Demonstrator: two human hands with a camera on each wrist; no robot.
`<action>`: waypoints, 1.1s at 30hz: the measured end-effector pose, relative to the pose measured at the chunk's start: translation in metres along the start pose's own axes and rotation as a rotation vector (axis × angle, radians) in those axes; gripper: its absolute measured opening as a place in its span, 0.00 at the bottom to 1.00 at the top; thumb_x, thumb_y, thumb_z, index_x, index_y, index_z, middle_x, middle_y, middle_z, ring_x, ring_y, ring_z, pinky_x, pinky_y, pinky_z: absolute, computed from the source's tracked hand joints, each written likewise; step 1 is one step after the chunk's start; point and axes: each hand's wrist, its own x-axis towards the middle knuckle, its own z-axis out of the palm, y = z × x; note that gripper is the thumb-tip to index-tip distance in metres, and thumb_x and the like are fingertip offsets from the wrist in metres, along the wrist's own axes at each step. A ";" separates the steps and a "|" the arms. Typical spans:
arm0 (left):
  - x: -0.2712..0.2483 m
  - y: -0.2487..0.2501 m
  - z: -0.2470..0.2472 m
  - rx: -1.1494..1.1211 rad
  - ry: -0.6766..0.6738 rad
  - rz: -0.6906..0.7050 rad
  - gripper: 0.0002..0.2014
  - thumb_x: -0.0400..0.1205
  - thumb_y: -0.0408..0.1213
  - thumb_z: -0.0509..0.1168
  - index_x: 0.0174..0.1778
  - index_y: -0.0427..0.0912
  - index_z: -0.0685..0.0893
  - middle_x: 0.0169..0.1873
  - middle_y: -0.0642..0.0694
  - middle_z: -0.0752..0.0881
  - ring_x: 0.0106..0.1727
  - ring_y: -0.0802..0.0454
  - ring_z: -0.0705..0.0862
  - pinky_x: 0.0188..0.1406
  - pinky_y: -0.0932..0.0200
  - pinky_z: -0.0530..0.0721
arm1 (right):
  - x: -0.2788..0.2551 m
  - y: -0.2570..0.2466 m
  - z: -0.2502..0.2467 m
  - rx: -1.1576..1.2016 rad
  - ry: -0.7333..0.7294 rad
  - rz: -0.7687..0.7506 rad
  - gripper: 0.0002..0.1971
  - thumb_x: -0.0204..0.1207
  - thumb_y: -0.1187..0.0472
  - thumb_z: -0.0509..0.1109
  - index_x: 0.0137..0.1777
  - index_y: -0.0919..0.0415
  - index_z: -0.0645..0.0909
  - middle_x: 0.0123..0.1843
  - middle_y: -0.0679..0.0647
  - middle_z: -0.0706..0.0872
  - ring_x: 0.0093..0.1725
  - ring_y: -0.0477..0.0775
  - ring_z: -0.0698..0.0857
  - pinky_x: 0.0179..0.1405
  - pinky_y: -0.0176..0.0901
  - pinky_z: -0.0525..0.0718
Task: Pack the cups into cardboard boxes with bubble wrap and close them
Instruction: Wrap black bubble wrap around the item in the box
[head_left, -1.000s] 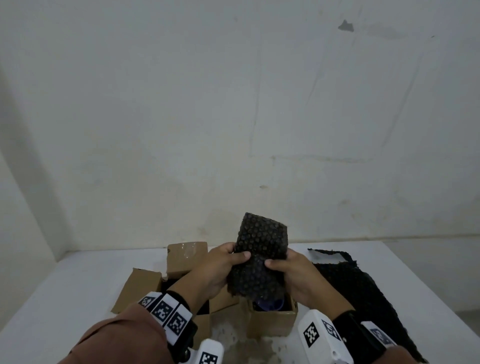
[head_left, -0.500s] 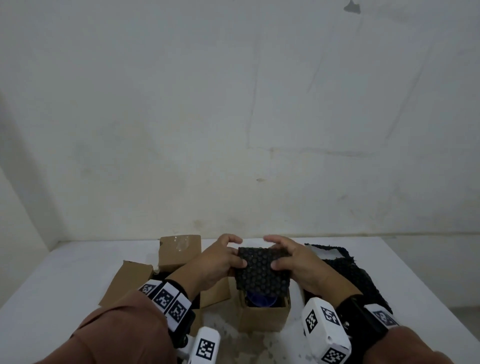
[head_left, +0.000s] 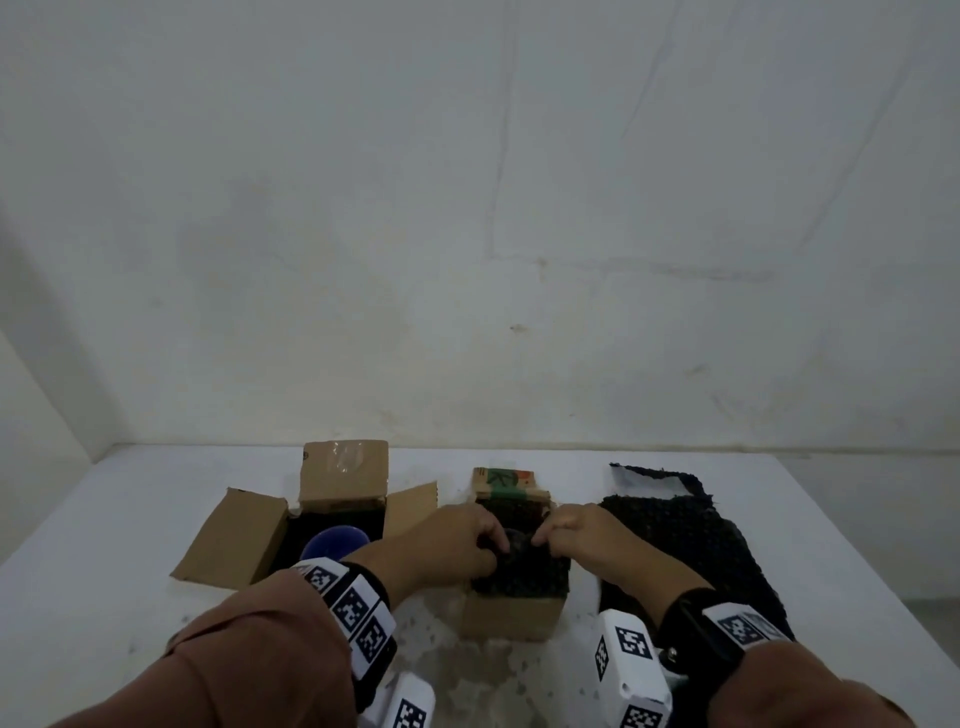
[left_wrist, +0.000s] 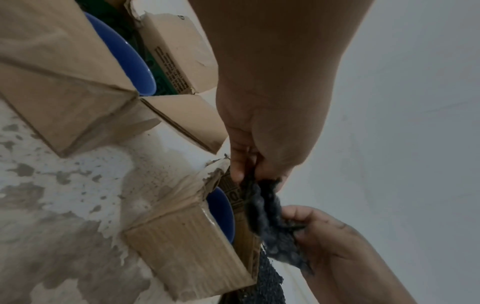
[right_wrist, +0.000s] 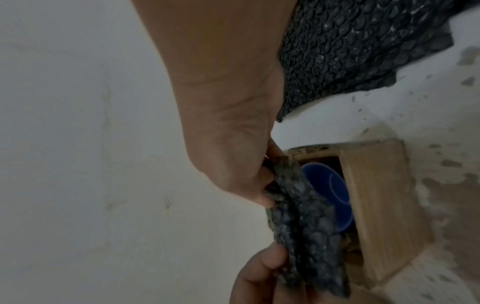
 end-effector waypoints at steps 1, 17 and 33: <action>0.000 0.000 0.002 0.021 -0.028 0.014 0.11 0.80 0.39 0.64 0.56 0.45 0.86 0.58 0.47 0.82 0.53 0.50 0.81 0.54 0.54 0.82 | 0.002 0.004 0.000 -0.026 -0.031 -0.020 0.11 0.68 0.56 0.69 0.46 0.58 0.90 0.48 0.52 0.86 0.49 0.49 0.84 0.52 0.42 0.82; 0.018 -0.011 0.027 0.349 -0.186 0.095 0.16 0.83 0.32 0.60 0.65 0.46 0.82 0.61 0.42 0.86 0.61 0.44 0.83 0.58 0.56 0.77 | 0.015 0.012 0.012 -0.741 -0.296 -0.122 0.17 0.75 0.62 0.61 0.58 0.45 0.85 0.65 0.52 0.85 0.63 0.56 0.81 0.67 0.53 0.73; 0.014 -0.017 0.035 0.699 -0.034 0.093 0.13 0.82 0.39 0.61 0.57 0.60 0.85 0.54 0.49 0.86 0.66 0.45 0.73 0.76 0.30 0.46 | 0.019 0.030 0.025 -0.915 -0.258 -0.234 0.17 0.76 0.66 0.59 0.54 0.50 0.87 0.57 0.53 0.88 0.62 0.58 0.78 0.65 0.55 0.62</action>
